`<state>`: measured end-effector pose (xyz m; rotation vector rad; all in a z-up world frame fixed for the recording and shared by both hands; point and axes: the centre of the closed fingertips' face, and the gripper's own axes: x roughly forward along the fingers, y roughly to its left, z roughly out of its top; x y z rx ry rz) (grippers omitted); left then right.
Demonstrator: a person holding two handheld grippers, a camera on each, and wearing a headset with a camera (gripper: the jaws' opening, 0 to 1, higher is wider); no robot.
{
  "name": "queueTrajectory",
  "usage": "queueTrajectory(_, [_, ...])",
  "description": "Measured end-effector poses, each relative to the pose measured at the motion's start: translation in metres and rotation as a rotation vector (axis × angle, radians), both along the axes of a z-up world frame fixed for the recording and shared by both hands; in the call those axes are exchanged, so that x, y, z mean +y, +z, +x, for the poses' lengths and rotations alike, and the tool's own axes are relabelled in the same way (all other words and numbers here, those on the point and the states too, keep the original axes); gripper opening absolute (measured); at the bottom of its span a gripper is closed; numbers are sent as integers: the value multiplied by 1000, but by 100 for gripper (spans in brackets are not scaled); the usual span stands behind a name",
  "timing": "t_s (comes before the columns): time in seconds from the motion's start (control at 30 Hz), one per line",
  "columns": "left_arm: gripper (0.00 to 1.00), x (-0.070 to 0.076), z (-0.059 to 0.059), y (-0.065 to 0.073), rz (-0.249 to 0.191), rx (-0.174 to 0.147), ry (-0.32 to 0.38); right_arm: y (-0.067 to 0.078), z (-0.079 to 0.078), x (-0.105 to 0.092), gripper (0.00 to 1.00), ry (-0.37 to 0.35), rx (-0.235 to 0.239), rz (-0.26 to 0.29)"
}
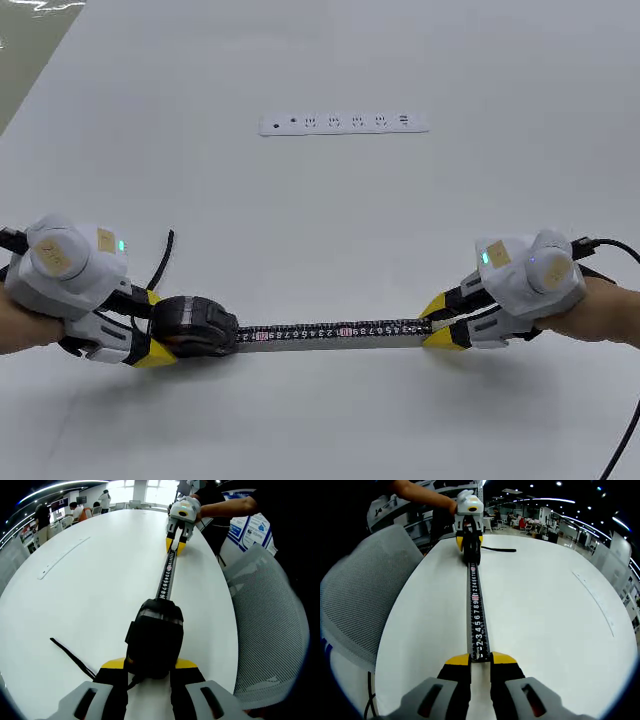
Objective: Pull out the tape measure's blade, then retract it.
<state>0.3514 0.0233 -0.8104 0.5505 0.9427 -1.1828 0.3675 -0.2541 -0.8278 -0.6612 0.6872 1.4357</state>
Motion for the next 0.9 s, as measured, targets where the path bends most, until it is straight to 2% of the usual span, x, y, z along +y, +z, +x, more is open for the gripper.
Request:
queueTrajectory(0.27, [30, -1, 0, 0, 5, 2, -3, -1, -5, -1, 12, 4, 3, -18])
queueTrajectory(0.37, [30, -1, 1, 0, 18, -1, -12, 0, -3, -2, 12, 17, -11, -31])
queueTrajectory(0.67, [31, -2, 1, -1, 24, 21, -18, -1, -1, -3, 14, 41, -35, -57])
queueTrajectory(0.9, [31, -3, 1, -2, 31, 23, -23, -1, 0, -3, 15, 33, -38, -63])
